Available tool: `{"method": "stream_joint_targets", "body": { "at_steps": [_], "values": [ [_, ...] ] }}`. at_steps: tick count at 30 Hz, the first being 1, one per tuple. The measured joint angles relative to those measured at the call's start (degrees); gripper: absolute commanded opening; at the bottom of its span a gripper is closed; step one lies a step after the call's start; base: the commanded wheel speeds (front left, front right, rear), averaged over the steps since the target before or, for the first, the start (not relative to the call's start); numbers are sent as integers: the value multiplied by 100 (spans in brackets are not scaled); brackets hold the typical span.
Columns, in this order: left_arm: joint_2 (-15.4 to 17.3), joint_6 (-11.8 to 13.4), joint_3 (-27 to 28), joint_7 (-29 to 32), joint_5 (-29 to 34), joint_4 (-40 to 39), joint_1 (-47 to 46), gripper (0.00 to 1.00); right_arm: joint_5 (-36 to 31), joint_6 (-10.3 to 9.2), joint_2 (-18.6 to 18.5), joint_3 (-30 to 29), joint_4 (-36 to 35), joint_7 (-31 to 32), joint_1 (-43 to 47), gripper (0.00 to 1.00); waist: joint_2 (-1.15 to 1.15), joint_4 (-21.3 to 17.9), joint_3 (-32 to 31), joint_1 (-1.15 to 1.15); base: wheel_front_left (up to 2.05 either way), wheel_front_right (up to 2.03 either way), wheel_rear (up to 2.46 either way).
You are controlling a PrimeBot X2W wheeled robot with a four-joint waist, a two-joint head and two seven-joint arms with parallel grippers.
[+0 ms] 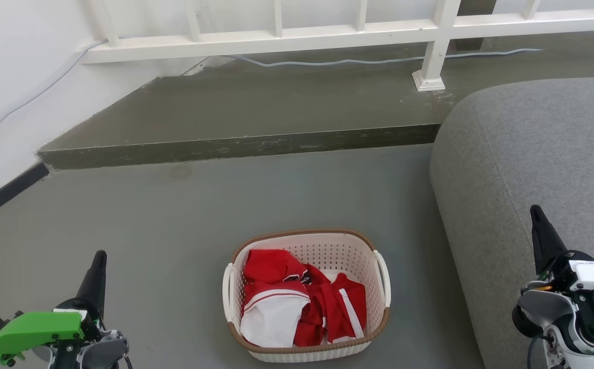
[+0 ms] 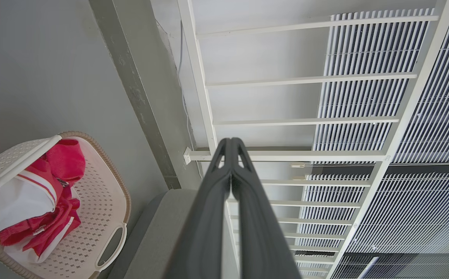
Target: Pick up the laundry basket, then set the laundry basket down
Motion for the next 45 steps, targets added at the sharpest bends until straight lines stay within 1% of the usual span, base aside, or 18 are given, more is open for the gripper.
{"method": "stream_joint_targets", "body": {
  "at_steps": [26,27,31,45],
  "values": [
    [-14,2,7,1,-2,34,8,0,-16,-10,24,-11,26,0,13,0,0,0,0,0,0,0,0],
    [-34,3,0,-1,-2,91,43,100,-16,-24,49,-10,88,0,44,100,0,0,0,0,0,0,0],
    [-138,4,-27,-2,-2,246,212,100,-16,-26,151,0,243,0,251,100,0,-1,1,0,0,0,0],
    [-141,4,-105,-119,65,155,181,100,-200,-25,126,13,162,-133,232,100,0,-12,6,0,0,0,0]
  ]
}}
